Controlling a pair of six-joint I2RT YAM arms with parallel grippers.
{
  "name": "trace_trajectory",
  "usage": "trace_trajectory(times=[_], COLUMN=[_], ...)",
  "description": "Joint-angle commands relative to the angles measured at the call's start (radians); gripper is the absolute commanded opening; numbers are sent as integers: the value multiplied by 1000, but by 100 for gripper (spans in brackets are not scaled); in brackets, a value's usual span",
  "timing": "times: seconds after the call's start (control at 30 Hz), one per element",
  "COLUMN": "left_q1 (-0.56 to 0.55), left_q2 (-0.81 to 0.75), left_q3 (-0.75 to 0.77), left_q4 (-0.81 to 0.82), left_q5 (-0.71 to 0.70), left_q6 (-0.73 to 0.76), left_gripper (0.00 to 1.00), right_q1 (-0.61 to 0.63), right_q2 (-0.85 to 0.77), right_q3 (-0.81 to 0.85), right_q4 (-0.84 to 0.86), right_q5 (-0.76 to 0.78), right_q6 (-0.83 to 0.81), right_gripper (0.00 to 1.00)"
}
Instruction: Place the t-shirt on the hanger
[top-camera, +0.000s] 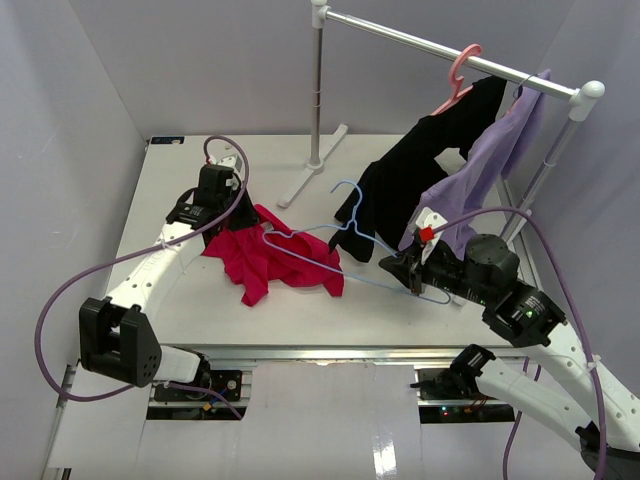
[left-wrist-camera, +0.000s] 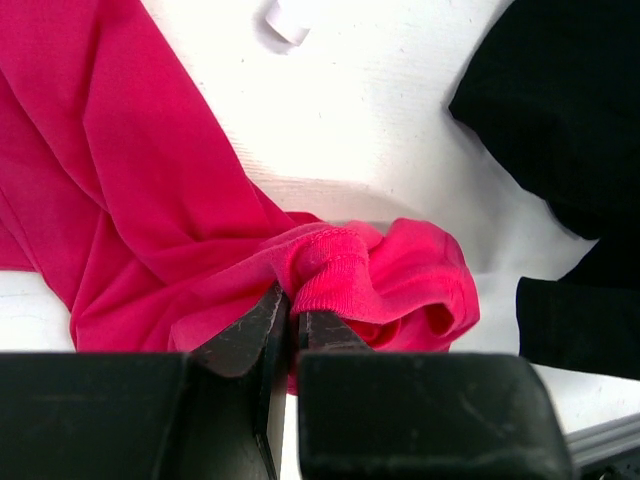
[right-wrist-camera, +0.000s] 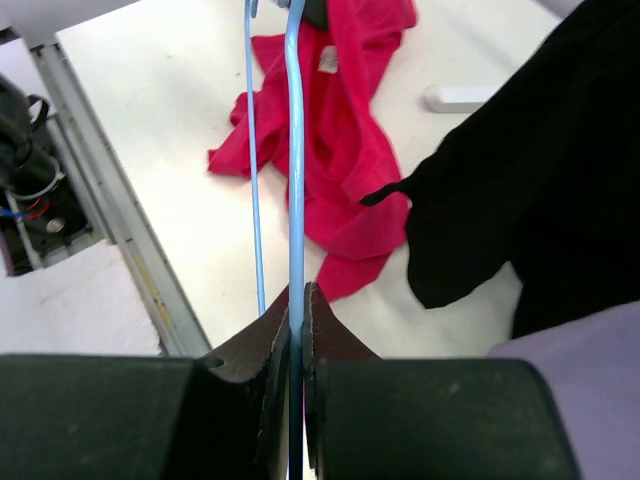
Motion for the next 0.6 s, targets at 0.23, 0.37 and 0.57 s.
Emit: trace_trajectory(times=[0.23,0.37,0.57], left_q1=[5,7,7], left_q2=[-73,-136,-189], left_q3=[14,2,10], left_q4=[-21,-30,-57], left_q5=[118,117,120], left_q6=[44,42,54], left_gripper=[0,0,0], right_q1=[3,3,3], right_q2=[41,64,80], right_q3=[-50,-51,-74], right_q4=[137,164,193], right_q5=[-49,-20,-22], right_q6=[24,19,12], right_gripper=[8,8,8])
